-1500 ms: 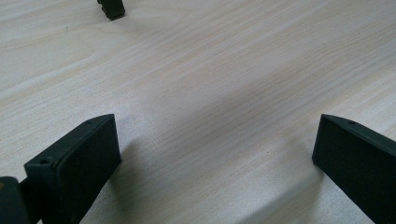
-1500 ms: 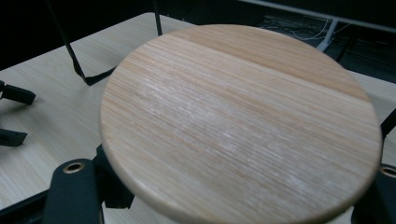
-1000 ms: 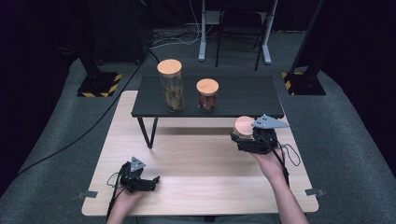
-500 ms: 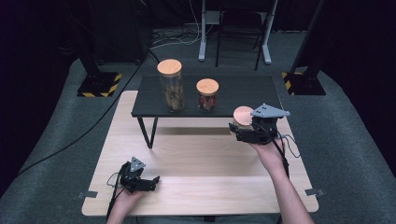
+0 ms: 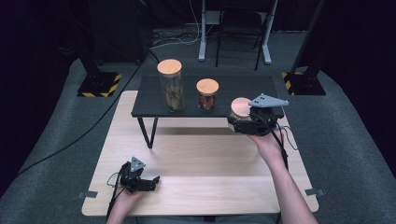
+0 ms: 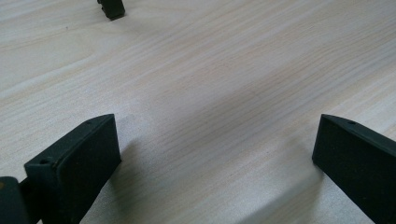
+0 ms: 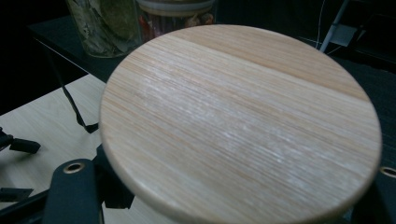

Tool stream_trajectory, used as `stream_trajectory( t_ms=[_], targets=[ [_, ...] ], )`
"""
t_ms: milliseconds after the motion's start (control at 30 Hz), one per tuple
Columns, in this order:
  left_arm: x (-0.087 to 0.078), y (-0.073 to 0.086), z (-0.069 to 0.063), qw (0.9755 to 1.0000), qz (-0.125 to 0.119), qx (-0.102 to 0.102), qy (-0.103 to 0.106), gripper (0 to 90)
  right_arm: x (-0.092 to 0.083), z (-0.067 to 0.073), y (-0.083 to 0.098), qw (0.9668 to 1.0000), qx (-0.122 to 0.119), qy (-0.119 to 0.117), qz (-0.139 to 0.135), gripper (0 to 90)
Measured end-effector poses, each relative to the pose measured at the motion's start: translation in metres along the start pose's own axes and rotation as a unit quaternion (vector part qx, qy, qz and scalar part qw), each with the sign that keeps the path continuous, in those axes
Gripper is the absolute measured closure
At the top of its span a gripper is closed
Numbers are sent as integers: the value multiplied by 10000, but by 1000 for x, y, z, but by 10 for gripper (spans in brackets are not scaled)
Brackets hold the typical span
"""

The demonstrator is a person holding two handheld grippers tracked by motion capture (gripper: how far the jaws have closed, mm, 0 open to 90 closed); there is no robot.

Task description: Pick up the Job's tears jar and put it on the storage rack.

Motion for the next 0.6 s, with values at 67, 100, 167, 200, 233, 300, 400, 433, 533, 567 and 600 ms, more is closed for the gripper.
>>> stream_trajectory(
  t_ms=[67, 100, 167, 200, 233, 300, 400, 433, 533, 567, 600],
  targets=[
    [0, 0, 0, 10000, 0, 0, 0, 4, 1, -1, -3, 10000, -6, 7, 0, 250],
    [0, 0, 0, 10000, 3, 3, -1, 4, 1, -2, -4, 10000, -3, 20, 6, 250],
    [0, 0, 0, 10000, 2, 3, 0, 4, 2, -4, -6, 10000, -3, 48, 16, 250],
    [0, 0, 0, 10000, 0, -1, 1, 4, 2, -5, -7, 10000, -6, 61, 17, 250],
    [0, 0, 0, 10000, -1, -1, 1, 4, 2, -6, -8, 10000, 11, 70, 16, 250],
    [0, 0, 0, 10000, 3, 1, 1, 4, 4, -8, -9, 9999, 25, 93, 31, 249],
    [0, 0, 0, 10000, 2, 1, 1, 4, 6, -11, -12, 9999, 54, 115, 42, 249],
    [0, 0, 0, 10000, 0, 0, 0, 4, 6, -12, -13, 9999, 54, 122, 42, 249],
    [0, 0, 0, 10000, 2, 2, 1, 4, 8, -15, -17, 9998, 110, 140, 8, 250],
    [0, 0, 0, 10000, 2, 1, 1, 4, 9, -16, -18, 9998, 122, 155, 7, 250],
    [0, 0, 0, 10000, -2, -2, 1, 4, 10, -16, -20, 9998, 130, 162, 7, 249]
  ],
)
Point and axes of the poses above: each handheld gripper's, and its own axes: x roughly forward along the jaws, y roughly out of its underside, z roughly to its left, the point moved 8 cm from there along x, roughly forward along the jaws, and after that the axes turned 8 degrees about z, right-handed, at the moved point
